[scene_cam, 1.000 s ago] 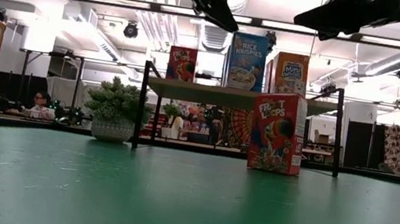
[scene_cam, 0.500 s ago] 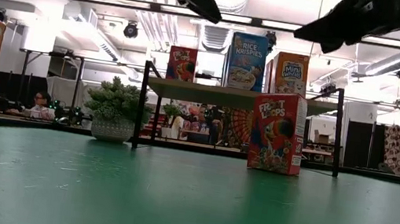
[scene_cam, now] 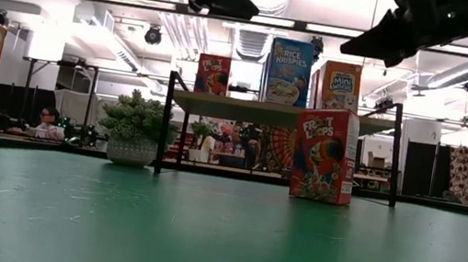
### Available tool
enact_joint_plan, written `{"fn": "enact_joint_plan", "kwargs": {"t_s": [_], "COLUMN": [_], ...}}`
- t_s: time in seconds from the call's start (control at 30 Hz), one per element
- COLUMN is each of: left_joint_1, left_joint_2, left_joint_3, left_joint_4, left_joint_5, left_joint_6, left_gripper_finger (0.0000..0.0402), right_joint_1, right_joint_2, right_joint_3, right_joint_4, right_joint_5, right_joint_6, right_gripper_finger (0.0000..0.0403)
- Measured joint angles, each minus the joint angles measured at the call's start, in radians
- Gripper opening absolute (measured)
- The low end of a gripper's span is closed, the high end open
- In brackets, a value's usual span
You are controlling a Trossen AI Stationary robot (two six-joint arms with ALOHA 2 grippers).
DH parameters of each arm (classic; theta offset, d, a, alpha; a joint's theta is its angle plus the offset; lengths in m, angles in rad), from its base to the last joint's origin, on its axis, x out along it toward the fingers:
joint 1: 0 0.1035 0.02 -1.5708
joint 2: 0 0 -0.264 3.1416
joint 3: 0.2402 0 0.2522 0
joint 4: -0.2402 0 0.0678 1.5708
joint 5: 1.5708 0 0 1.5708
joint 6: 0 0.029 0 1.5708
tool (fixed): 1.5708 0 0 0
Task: Stack cereal on shelf
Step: Put the blue cereal box on the shelf aligned with the other blue cereal box
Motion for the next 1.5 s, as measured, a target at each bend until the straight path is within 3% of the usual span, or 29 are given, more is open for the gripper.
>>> {"fn": "enact_joint_plan", "kwargs": {"t_s": [0.17,0.83,1.5], "left_joint_1": [0.0,0.005,0.028], "left_joint_2": [0.018,0.167,0.183], "left_joint_3": [-0.051,-0.054,-0.054], "left_joint_4": [0.142,0.234,0.271], "left_joint_5": [0.0,0.001,0.0], "left_joint_6": [-0.013,-0.044,-0.044], "left_gripper_finger": [0.0164,0.0046,0.0038], "right_joint_1": [-0.018,-0.187,-0.206], "right_joint_2": [0.024,0.108,0.2], "right_joint_3": [0.0,0.044,0.09], "right_joint_4": [0.061,0.131,0.145], "right_joint_5": [0.023,0.024,0.025], "right_joint_6": [0.009,-0.026,-0.036], "right_gripper_finger": [0.0009,0.0009,0.0009]}}
